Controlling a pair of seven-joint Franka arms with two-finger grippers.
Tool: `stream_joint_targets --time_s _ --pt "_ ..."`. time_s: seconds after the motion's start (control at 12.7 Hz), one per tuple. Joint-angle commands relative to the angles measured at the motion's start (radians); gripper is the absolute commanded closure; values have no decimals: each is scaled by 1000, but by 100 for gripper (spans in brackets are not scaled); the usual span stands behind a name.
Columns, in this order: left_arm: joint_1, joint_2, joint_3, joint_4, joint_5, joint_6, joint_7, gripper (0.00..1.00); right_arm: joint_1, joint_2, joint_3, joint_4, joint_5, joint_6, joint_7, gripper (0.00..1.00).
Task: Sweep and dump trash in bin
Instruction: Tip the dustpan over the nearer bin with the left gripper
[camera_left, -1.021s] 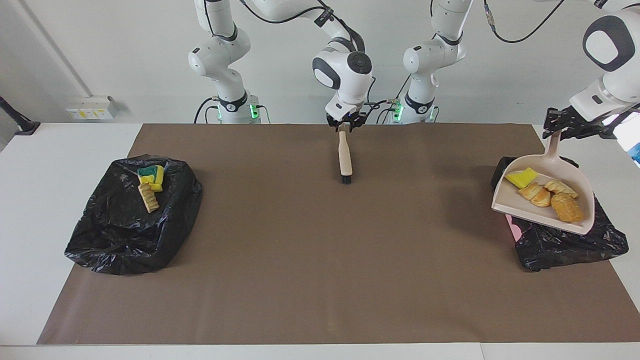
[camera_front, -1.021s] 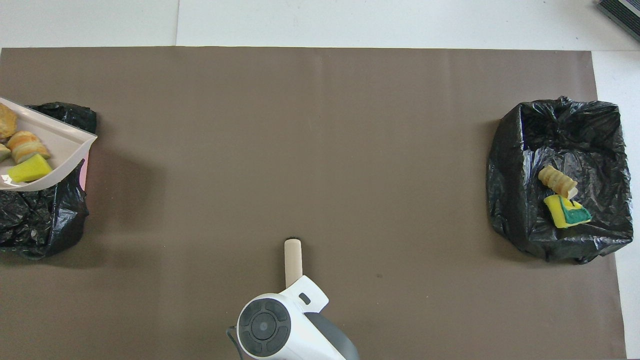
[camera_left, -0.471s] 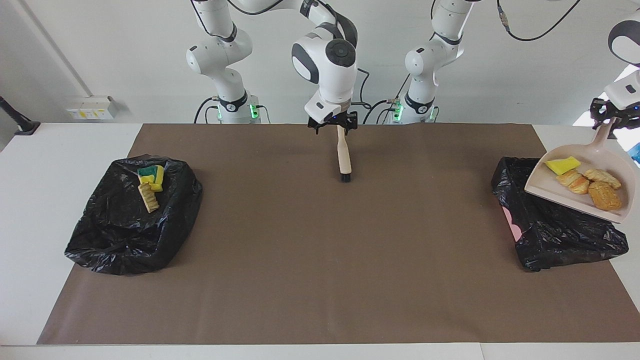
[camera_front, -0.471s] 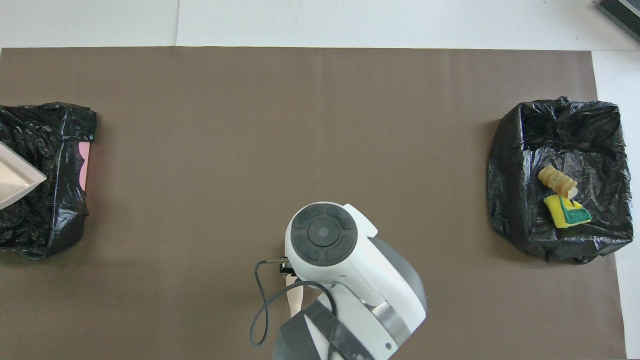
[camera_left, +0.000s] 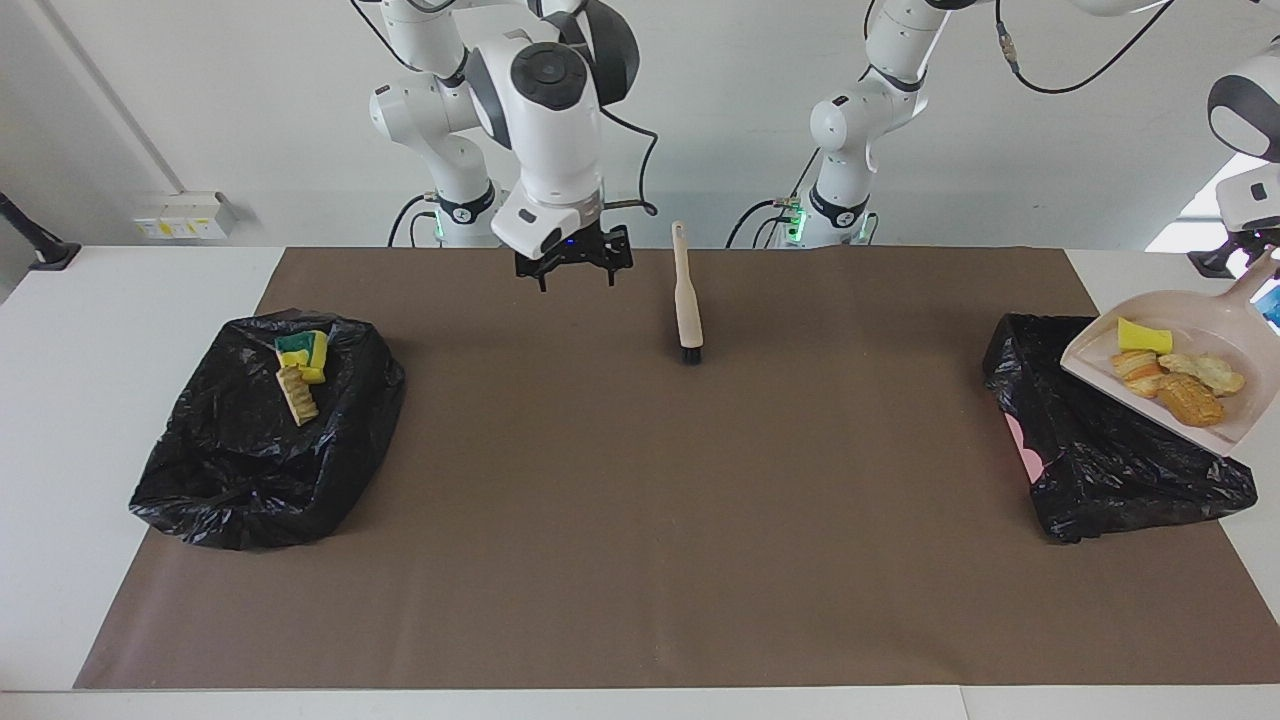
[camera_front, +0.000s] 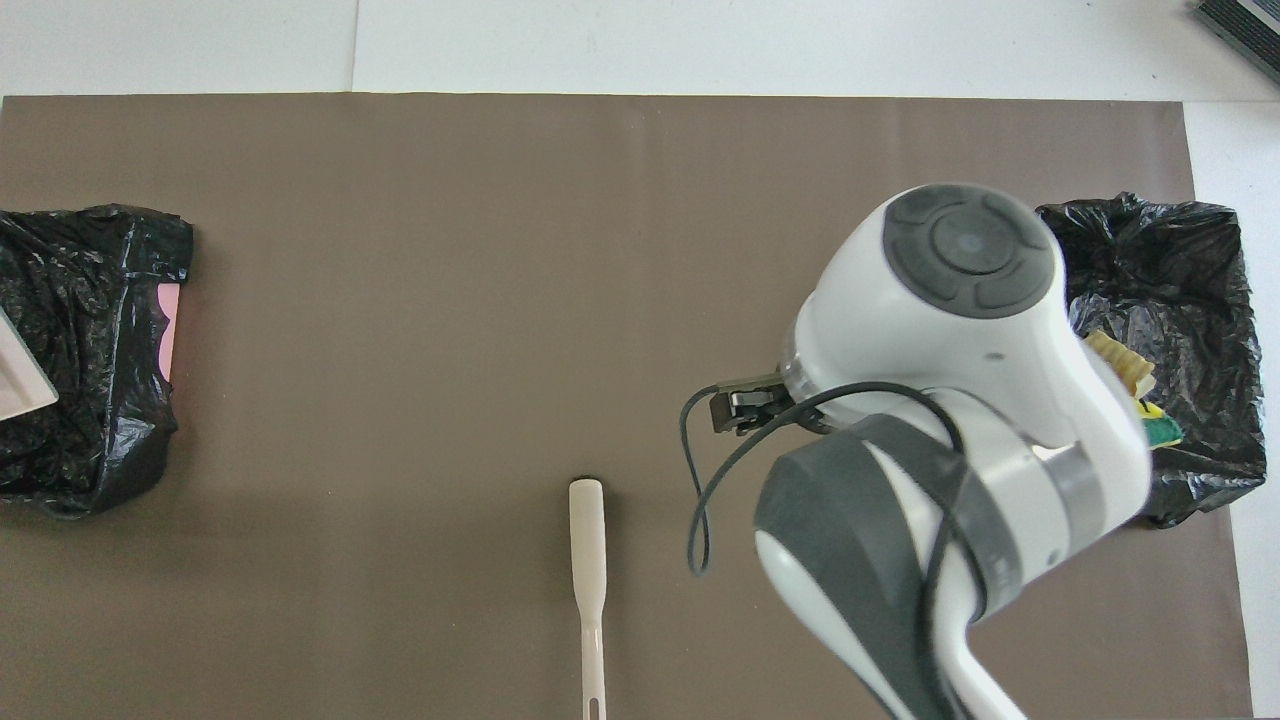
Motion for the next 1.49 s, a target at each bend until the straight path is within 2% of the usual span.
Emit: stream_joint_targets --time_s 0.0,0.24,0.39,0.55,0.63,0.79,0.94,1.02,1.18,1.41 --pt "-15 2 8 0 105 74 57 100 -130 -23 5 21 -27 -28 -144 0" --pt "-99 8 6 0 286 77 64 100 -203 -58 4 25 -143 -41 -195 0" --pt "-118 9 6 4 335 84 124 100 -265 -83 4 25 -130 -52 -204 0" --pt "-138 11 6 17 419 81 126 100 -334 -89 1 25 -124 -55 -338 0" --pt "-141 11 6 23 427 74 127 100 -382 -87 1 30 -122 -54 -398 0" --pt "-158 9 0 57 429 58 129 100 -425 -87 -1 63 -118 -64 -401 0" --pt "-196 6 -3 79 398 -9 117 100 -441 -81 -11 140 -108 -164 -388 0" --pt "-196 2 -5 109 330 -27 111 100 -441 -83 -18 165 -92 -193 -369 0" --pt "-201 -10 -3 117 163 -41 111 100 -436 -96 -27 168 -73 -210 -298 0" --pt "-204 -32 -20 119 34 -98 72 100 -435 -123 -25 150 -76 -207 -256 0"
